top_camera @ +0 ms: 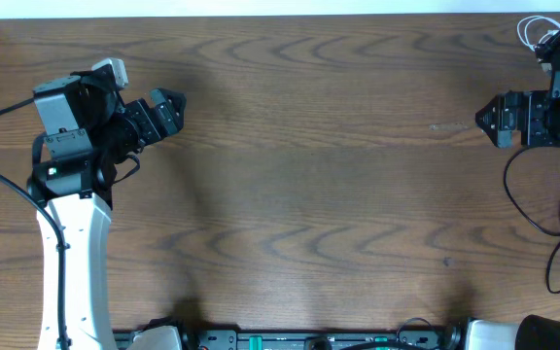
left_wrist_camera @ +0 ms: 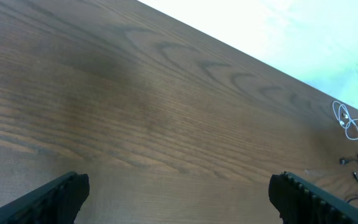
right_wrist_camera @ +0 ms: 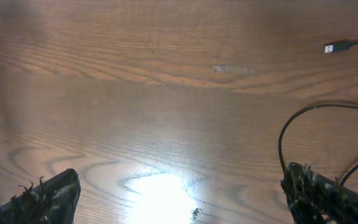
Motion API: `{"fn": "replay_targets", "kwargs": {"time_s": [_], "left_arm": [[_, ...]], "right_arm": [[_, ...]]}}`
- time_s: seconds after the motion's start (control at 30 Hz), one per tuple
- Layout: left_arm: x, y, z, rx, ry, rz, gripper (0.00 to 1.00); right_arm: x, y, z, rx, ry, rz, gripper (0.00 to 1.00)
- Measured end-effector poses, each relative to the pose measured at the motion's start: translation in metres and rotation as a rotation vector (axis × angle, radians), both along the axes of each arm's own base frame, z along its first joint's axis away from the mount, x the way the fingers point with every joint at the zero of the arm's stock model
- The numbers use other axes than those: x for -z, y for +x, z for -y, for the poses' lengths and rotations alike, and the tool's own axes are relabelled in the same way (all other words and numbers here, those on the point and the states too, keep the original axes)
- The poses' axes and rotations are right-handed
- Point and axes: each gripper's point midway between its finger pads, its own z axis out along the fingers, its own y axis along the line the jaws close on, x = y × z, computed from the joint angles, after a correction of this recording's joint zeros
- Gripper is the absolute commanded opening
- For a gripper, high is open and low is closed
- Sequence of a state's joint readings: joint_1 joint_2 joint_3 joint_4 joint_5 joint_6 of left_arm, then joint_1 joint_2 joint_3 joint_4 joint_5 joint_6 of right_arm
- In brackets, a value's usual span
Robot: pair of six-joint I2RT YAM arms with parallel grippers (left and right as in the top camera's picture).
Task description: Untangle cables
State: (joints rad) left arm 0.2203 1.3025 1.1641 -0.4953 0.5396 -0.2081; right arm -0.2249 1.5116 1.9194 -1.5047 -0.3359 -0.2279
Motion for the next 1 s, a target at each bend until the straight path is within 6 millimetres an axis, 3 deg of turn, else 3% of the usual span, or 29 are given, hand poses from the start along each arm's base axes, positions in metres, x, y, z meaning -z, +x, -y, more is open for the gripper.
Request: {"fn": "replay_targets", "kwargs": {"time_s": [0.37, 0.57, 0.7, 0.83, 1.0], "left_arm": [[0.0, 0.0, 0.0, 0.0, 0.0, 0.0, 0.98], [0.0, 0.0, 0.0, 0.0, 0.0, 0.0, 0.98], [0.0, 0.0, 0.0, 0.0, 0.0, 0.0, 0.98], [0.0, 0.0, 0.0, 0.0, 0.0, 0.0, 0.98], [0.0, 0.0, 0.0, 0.0, 0.0, -0.002, 0.98]], "right_arm": [[0.005, -0.009, -0.002, 0.0, 0.01, -0.045, 0.99], [-0.015, 0.025, 0.0, -0.019, -0.027, 0.123, 0.99], [-0.021, 0.043, -0.018, -0.119, -0.065, 0.214, 0.99], [-0.013, 0.053, -0.043, -0.246, -0.109, 0.29, 0.99], [-0.001, 0.053, -0.055, -0.319, -0.159, 0.414, 0.99]]}}
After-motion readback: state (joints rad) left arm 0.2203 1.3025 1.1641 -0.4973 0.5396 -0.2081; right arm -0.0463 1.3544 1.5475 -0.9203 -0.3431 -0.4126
